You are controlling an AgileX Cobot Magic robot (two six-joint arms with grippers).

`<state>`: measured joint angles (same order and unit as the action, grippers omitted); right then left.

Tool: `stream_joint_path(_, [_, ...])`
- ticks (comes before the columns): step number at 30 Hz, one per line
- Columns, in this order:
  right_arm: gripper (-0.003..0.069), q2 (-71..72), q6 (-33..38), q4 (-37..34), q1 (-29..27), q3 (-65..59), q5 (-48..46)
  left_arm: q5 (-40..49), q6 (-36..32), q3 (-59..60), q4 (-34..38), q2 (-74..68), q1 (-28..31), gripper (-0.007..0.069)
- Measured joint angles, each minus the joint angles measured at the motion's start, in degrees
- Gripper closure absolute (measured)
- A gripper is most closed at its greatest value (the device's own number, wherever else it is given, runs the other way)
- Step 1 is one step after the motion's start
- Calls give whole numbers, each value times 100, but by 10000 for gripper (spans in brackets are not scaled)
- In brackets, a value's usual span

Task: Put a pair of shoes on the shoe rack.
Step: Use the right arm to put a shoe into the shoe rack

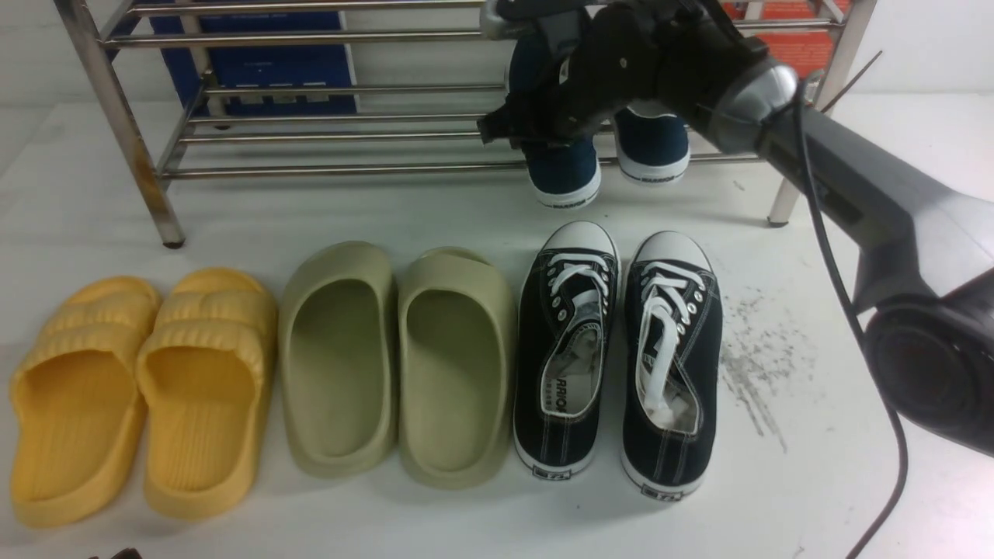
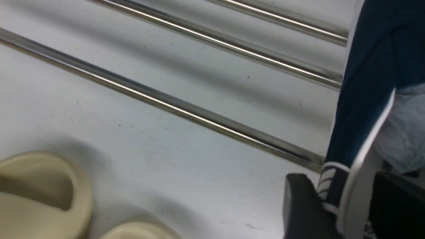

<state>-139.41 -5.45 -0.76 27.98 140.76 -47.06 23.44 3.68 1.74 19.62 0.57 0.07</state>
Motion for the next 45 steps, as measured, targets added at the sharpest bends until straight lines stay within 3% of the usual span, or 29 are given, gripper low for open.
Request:
stream_joint_path(13, [318, 923, 0, -304, 0, 7, -1745, 0, -1, 0, 0, 0, 0, 386])
stream_joint_path(20, [459, 1194, -5, -299, 12, 13, -2451, 0, -1, 0, 0, 0, 0, 386])
stream_joint_path(27, [651, 1194, -33, -409, 34, -513, -2457, 0, -1, 0, 0, 0, 0, 386])
stream_joint_path(34, [650, 1045, -159, -493, 53, -1054, -2345, 0, -1, 0, 0, 0, 0, 386])
stream_joint_path(45, [642, 531, -569, -301, -64, -1098, -1062, 0, -1, 0, 0, 0, 0, 386])
